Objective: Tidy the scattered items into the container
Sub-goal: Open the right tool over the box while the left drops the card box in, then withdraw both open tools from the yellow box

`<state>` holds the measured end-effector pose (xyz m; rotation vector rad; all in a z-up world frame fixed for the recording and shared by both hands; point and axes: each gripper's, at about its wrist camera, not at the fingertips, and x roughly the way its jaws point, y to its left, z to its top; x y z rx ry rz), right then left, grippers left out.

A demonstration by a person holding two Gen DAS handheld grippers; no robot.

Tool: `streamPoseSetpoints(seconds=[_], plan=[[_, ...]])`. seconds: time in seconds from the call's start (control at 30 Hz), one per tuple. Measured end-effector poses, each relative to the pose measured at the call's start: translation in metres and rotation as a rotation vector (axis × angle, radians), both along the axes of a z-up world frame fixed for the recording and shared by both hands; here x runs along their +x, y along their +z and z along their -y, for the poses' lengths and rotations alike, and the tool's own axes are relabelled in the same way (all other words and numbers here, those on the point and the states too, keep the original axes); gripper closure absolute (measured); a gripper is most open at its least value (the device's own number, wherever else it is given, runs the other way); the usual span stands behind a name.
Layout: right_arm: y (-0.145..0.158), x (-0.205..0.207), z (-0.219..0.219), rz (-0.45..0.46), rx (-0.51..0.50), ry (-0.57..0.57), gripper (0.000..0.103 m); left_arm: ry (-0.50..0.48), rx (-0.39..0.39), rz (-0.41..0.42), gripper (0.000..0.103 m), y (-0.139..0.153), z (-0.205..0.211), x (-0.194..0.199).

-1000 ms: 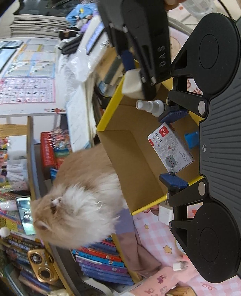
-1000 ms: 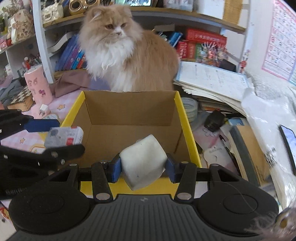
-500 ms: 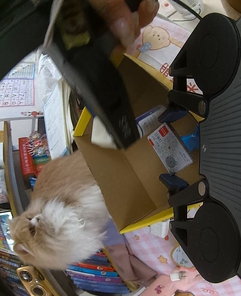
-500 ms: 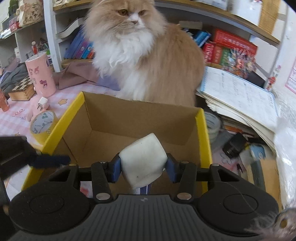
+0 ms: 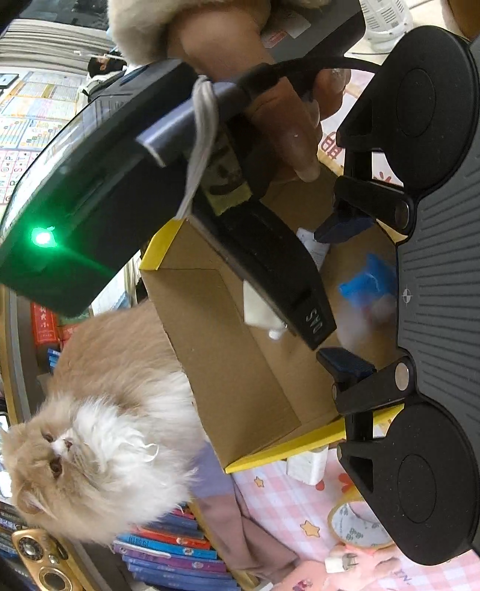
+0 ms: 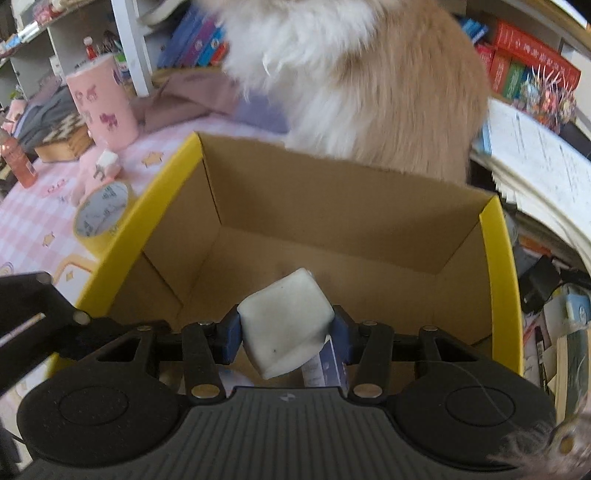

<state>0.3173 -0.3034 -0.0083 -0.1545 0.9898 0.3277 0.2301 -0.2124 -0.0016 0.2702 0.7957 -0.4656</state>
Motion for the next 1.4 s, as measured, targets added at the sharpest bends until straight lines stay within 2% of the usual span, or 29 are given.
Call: streamPoseSetpoints(seconds=[0.03, 0.2, 0.33, 0.47, 0.8, 1.1, 1.4], plan=[[-0.001, 0.000, 0.001, -0.004, -0.001, -0.004, 0.054, 0.010, 0.007, 0.007, 0.027, 0.000, 0.000, 0.000], [0.000, -0.004, 0.004, 0.008, 0.005, -0.020, 0.047, 0.029, 0.006, 0.019, 0.022, 0.002, -0.003, -0.003], [0.012, -0.011, 0.007, 0.046, 0.019, -0.024, 0.037, 0.034, 0.007, 0.038, 0.017, 0.007, -0.002, -0.009], [0.024, -0.023, 0.011, 0.080, 0.036, -0.026, 0.033, 0.044, 0.001, 0.083, 0.012, 0.017, -0.004, -0.020], [0.053, -0.076, 0.025, 0.210, 0.042, -0.068, 0.030, 0.096, -0.069, 0.155, 0.007, 0.043, -0.032, -0.057], [0.062, -0.129, 0.026, 0.262, 0.047, -0.131, 0.030, 0.135, -0.122, 0.150, 0.007, 0.047, -0.059, -0.090], [0.052, -0.184, 0.016, 0.285, 0.020, -0.238, 0.030, 0.113, -0.137, 0.124, 0.007, 0.038, -0.076, -0.113]])
